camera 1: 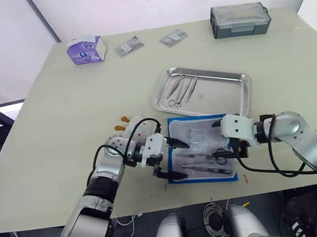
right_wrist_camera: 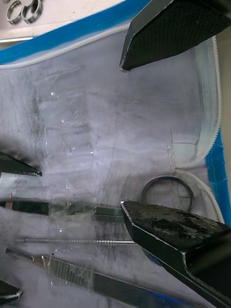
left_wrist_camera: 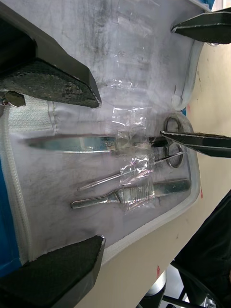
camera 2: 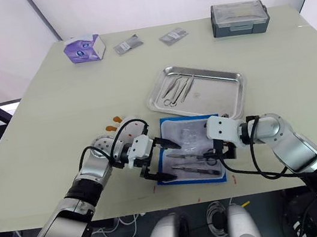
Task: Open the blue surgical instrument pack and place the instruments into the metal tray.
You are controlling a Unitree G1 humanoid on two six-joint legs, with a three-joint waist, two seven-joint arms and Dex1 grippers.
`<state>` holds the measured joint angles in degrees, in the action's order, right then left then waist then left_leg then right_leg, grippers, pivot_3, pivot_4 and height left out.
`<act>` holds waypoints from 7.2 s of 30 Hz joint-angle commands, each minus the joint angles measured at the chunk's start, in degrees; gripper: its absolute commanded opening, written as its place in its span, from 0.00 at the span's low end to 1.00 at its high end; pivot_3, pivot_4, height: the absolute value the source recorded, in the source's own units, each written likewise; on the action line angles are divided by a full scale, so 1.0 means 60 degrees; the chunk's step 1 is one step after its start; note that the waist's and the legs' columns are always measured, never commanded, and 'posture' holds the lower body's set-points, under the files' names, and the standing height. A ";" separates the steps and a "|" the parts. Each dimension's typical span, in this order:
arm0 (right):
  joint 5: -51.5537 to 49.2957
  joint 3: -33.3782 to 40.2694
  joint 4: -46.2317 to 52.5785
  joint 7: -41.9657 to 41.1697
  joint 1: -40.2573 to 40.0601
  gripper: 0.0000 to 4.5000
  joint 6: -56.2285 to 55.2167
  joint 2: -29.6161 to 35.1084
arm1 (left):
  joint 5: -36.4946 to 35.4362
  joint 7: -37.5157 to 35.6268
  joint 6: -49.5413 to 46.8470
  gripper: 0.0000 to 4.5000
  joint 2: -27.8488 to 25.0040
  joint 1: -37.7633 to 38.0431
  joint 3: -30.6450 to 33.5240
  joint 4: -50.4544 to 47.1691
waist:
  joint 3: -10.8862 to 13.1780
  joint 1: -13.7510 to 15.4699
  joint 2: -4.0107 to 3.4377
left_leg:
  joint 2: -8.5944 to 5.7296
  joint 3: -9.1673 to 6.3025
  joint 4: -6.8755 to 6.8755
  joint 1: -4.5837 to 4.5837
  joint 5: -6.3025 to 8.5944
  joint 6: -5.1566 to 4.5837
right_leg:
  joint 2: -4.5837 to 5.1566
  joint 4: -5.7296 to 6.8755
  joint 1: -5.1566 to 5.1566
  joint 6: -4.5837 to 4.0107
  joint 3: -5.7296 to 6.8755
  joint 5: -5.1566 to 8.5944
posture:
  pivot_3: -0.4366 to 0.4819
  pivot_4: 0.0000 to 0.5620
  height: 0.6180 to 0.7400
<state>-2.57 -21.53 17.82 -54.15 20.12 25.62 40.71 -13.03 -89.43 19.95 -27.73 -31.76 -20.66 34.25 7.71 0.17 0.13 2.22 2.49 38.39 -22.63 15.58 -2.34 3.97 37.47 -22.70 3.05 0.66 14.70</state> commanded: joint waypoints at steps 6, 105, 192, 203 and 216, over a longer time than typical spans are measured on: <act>-0.0162 0.0214 0.0536 -0.0045 -0.0062 1.00 0.0256 -0.0143 | 0.1075 -0.0227 -0.0199 0.99 -0.0259 0.0541 -0.0638 0.0498 | -0.0001 -0.0010 0.0000 | 0.0000 0.0000 0.0000 0.0000 0.0000 0.0000 | 0.0000 0.0000 0.0000 0.0000 0.0000 0.0000 | 0.48 0.27 0.89; 0.0052 -0.1494 0.2776 -0.0571 0.1562 0.01 0.4209 0.0478 | 0.1190 -0.0260 -0.0398 1.00 -0.0196 0.0523 -0.0684 0.0491 | -0.0146 -0.0097 0.0069 | 0.0003 -0.0082 -0.0010 0.0000 0.0001 -0.0002 | 0.0001 -0.0003 0.0000 -0.0020 0.0019 0.0012 | 0.48 0.27 0.89; -0.0922 0.3138 -0.5106 0.7392 0.4020 0.01 0.4600 -0.4961 | 0.1225 -0.0187 -0.0374 1.00 -0.0179 0.0453 -0.0554 0.0678 | -0.0158 -0.0157 -0.0015 | 0.0001 -0.0081 -0.0021 -0.0001 0.0001 -0.0003 | 0.0001 0.0012 -0.0002 -0.0019 0.0018 0.0012 | 0.48 0.27 0.89; -0.0896 0.3087 -0.5023 0.7022 0.4035 0.66 0.4585 -0.4989 | 0.1206 -0.0181 -0.0443 1.00 -0.0232 0.0487 -0.0541 0.0561 | -0.0155 -0.0166 -0.0020 | 0.0001 -0.0082 -0.0024 -0.0002 0.0001 -0.0003 | 0.0002 0.0012 -0.0003 -0.0019 0.0018 0.0012 | 0.48 0.27 0.89; -0.1924 0.2641 0.0028 0.3049 0.1199 0.97 0.2166 -0.2287 | 0.1173 -0.0216 -0.0482 1.00 -0.0265 0.0466 -0.0533 0.0500 | -0.0147 -0.0096 -0.0028 | 0.0000 -0.0098 -0.0029 -0.0027 0.0001 -0.0004 | 0.0001 -0.0014 -0.0010 -0.0017 0.0027 0.0015 | 0.48 0.27 0.89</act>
<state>-11.81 -5.97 13.26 -30.84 27.99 42.50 26.34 -11.50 -89.61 18.52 -27.68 -31.69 -20.64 33.60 6.83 -0.41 -0.04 2.21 1.79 38.17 -22.81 15.60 -2.37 3.93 37.26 -22.70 3.02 0.78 14.85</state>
